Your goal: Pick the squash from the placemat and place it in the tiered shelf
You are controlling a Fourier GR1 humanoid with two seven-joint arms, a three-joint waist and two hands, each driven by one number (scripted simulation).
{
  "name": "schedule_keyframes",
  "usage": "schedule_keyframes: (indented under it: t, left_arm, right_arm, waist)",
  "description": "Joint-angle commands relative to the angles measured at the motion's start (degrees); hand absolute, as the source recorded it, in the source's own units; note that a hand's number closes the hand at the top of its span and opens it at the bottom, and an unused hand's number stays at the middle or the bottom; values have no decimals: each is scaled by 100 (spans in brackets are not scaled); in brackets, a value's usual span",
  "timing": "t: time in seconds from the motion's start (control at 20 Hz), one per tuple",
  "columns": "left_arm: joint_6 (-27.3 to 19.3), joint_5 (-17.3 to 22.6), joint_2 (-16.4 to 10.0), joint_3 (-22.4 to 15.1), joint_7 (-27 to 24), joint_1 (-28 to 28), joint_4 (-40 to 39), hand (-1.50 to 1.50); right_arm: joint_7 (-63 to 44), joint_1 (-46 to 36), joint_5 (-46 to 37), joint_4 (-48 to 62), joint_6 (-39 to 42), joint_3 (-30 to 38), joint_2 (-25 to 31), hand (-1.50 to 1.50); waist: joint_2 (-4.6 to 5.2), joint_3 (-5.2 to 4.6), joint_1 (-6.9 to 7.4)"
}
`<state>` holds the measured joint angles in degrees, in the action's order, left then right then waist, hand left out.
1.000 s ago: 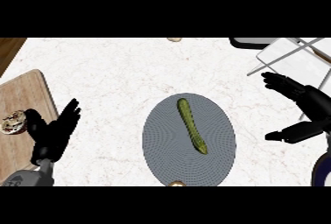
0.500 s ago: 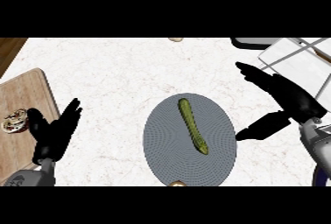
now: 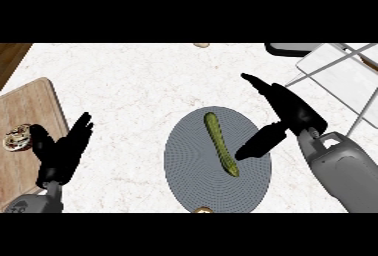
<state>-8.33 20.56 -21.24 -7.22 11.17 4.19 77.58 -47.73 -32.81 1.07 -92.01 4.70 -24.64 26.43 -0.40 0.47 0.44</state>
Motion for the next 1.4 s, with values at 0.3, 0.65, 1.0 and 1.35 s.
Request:
schedule_keyframes:
  t: [0.3,0.65,1.0,1.35]
  left_arm:
    - [284,-16,-57,232,185,-154,-305,0]
    - [68,-248,197,236,445,90,-172,0]
    - [227,-420,380,213,154,-324,-102,0]
    - [223,-556,497,236,299,-339,48,0]
  right_arm:
    - [-771,-151,-786,268,334,-495,-642,-150]
    - [-1044,366,-1472,-100,336,-514,-759,-150]
    - [-636,411,-2095,589,193,-483,-1301,-150]
    - [-426,473,-2626,1040,238,-376,-1418,-150]
  waist:
    - [39,-50,-28]
    - [34,-48,-58]
    - [41,-47,-25]
    - [41,-47,-19]
